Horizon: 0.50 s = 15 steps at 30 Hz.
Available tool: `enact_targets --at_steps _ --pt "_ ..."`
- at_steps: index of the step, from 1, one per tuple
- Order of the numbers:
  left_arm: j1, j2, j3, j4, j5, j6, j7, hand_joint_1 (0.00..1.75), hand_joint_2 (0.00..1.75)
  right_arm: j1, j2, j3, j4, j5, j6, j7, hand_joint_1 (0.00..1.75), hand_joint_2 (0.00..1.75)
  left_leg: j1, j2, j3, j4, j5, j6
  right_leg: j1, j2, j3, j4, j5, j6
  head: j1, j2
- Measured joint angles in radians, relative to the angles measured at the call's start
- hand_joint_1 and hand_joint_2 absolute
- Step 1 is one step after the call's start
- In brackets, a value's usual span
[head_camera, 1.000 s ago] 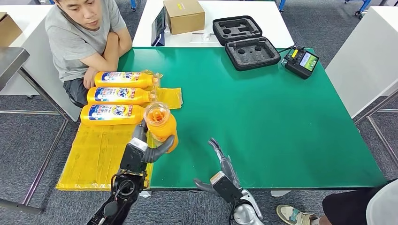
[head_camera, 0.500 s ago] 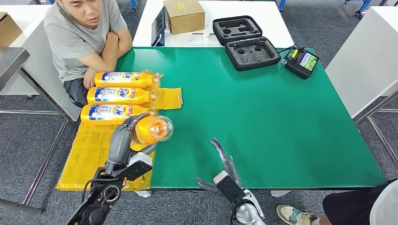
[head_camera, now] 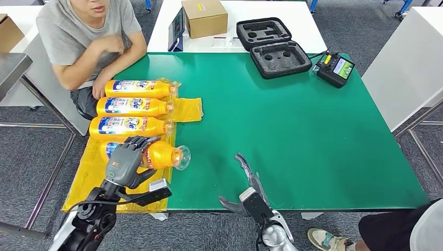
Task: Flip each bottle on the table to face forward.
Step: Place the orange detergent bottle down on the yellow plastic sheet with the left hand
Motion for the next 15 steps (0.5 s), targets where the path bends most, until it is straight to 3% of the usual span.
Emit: enact_targets --at_steps 7,15 --pt "0.028 0.068 -0.010 0.003 -0.082 -0.070 0.018 1.75 1.75 -0.008 0.002 0.000 0.017 -0.020 0.004 0.000 0.00 1.75 0.000 0.000 0.000 0.000 0.000 0.000 0.000 0.000 -0.001 0.000 -0.001 -0.001 0.000 0.000" --pt "-0.048 0.069 -0.059 0.143 -0.139 -0.053 0.042 1.75 1.75 -0.017 0.014 0.001 0.030 -0.019 0.011 0.000 0.00 1.75 0.000 0.000 0.000 0.000 0.001 -0.001 0.000 0.000 -0.001 0.000 0.000 -0.001 0.000 0.000"
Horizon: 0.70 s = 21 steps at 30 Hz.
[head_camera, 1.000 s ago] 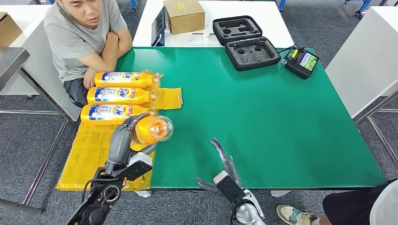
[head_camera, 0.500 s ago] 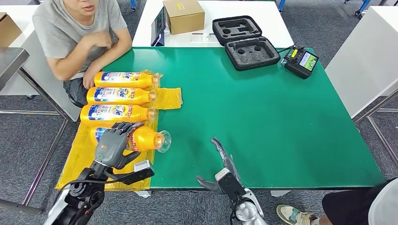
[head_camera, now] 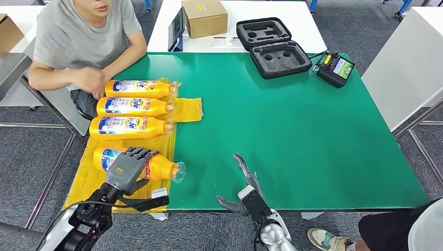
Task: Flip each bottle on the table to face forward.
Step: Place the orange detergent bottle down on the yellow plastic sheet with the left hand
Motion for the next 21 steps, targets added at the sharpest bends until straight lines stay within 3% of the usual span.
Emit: enact_targets --at_steps 11,13,17,21 --pt "-0.025 -0.015 -0.014 0.048 -0.019 0.007 0.014 1.75 1.75 -0.003 0.002 0.000 0.006 0.002 0.002 0.000 0.00 1.75 0.000 0.000 0.000 0.000 0.000 0.000 0.000 0.000 -0.001 0.000 0.000 0.000 0.000 0.000" --pt "-0.072 -0.043 -0.022 0.137 0.003 0.031 0.005 1.75 1.75 -0.003 0.004 0.004 0.008 -0.002 0.001 0.000 0.00 1.75 0.000 0.000 -0.001 0.000 0.000 0.000 0.000 0.000 -0.001 0.000 0.000 0.000 0.000 0.000" --pt "-0.239 -0.128 -0.037 0.442 0.043 0.156 -0.006 1.75 1.75 -0.009 0.006 0.021 0.024 -0.022 -0.012 0.000 0.00 1.75 0.000 -0.001 0.000 0.000 0.000 0.000 0.000 0.000 0.000 0.000 0.000 0.000 0.000 0.000" --pt "-0.295 -0.155 -0.042 0.546 0.044 0.180 -0.003 1.75 1.75 -0.010 0.007 0.025 0.029 -0.025 -0.018 0.000 0.00 1.75 0.000 0.000 -0.001 0.000 0.001 0.000 0.000 0.000 0.000 0.000 0.000 0.000 0.000 0.000"
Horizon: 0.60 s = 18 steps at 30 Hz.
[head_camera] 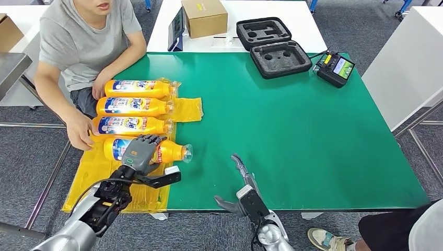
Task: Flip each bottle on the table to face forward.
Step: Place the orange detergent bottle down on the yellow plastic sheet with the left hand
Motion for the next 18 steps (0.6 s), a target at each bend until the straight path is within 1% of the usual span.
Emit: enact_targets --at_steps 4,7,12,18 --pt "-0.029 -0.014 -0.007 0.055 0.000 0.006 0.002 1.75 1.75 -0.002 0.000 0.001 0.005 0.000 -0.001 0.000 0.00 1.75 0.000 0.000 0.000 0.000 0.000 0.000 0.000 0.000 0.000 0.000 0.000 0.000 0.000 0.000" --pt "-0.042 -0.022 -0.008 0.084 0.003 0.034 0.012 1.74 1.75 -0.003 0.000 0.001 0.006 0.000 -0.004 0.000 0.00 1.75 0.000 0.000 0.000 0.000 0.000 0.000 0.000 0.000 0.000 0.000 0.000 0.000 0.000 0.000" --pt "-0.063 -0.040 -0.005 0.142 0.023 0.091 0.044 1.72 1.75 0.005 0.000 0.000 0.006 -0.002 -0.012 0.000 0.00 1.75 0.000 0.000 0.000 0.000 0.000 0.000 0.000 0.000 0.000 0.000 0.000 0.000 0.000 0.000" --pt "-0.089 -0.063 -0.002 0.206 0.015 0.111 0.083 1.71 1.75 0.020 -0.003 -0.005 0.006 -0.010 -0.019 0.000 0.00 1.75 0.000 0.000 0.000 0.000 0.000 0.000 0.000 0.000 0.000 0.000 0.000 0.000 0.000 0.000"
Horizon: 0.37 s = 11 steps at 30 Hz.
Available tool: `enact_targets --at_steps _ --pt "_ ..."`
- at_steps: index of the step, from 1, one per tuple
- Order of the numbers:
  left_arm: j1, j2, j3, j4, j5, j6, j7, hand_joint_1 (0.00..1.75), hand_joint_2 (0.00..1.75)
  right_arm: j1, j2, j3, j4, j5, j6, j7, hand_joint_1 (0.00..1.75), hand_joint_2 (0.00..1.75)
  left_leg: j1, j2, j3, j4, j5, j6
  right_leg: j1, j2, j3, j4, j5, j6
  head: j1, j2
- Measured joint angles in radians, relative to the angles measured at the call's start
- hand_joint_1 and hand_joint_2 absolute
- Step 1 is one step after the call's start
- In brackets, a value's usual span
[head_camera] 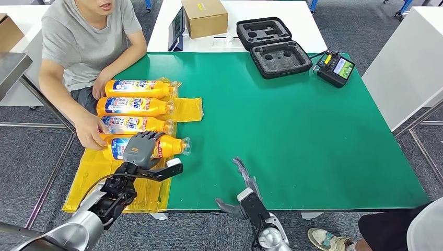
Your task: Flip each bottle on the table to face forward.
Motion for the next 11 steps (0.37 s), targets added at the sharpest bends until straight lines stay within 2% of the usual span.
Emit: enact_targets --at_steps 3,6,9,11 --pt "-0.008 -0.006 0.001 0.017 -0.002 0.000 0.002 1.63 1.75 0.003 0.000 -0.004 0.000 -0.002 0.000 0.000 0.00 1.75 0.000 0.000 0.000 0.000 0.000 0.000 0.000 0.000 0.000 0.000 0.000 0.000 0.000 0.000" --pt "-0.012 -0.010 0.001 0.028 -0.019 0.002 0.021 1.44 1.75 0.006 -0.001 -0.006 -0.002 -0.006 -0.004 0.000 0.00 1.75 0.000 0.000 0.000 0.000 0.000 0.000 0.000 0.000 0.000 0.000 0.000 0.000 0.000 0.000" --pt "-0.013 -0.013 0.001 0.035 -0.073 0.015 0.087 1.07 1.75 0.012 -0.002 -0.009 -0.004 -0.011 -0.010 0.000 0.00 1.75 0.000 0.000 0.000 0.000 0.000 0.000 0.000 0.000 0.000 0.000 0.000 0.000 0.000 0.000" --pt "-0.012 -0.014 0.003 0.035 -0.109 0.023 0.129 1.06 1.75 0.018 -0.004 -0.012 -0.005 -0.012 -0.013 0.000 0.00 1.75 0.000 0.000 0.000 0.000 0.000 0.000 0.000 0.000 0.000 0.000 0.000 0.000 0.000 0.000"
